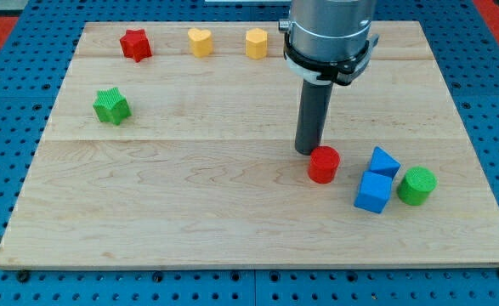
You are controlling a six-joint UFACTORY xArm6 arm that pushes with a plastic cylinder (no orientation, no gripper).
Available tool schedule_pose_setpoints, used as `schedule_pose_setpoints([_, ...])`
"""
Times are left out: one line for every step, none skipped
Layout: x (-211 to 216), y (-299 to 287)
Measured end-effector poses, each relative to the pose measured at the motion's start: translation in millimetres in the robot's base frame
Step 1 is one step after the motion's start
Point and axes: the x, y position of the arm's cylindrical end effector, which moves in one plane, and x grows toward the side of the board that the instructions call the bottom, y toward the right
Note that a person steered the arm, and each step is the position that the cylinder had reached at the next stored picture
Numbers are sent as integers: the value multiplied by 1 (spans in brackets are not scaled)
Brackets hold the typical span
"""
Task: Move the yellow hexagon closer to the yellow heart
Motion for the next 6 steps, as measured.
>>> schedule_pose_setpoints([0, 2])
schedule_pose_setpoints([1, 20])
schedule_pose_setpoints([1, 41])
schedule_pose_setpoints([-49, 11])
schedule_pose_setpoints([-119, 5])
schedule_pose_setpoints([-186, 6])
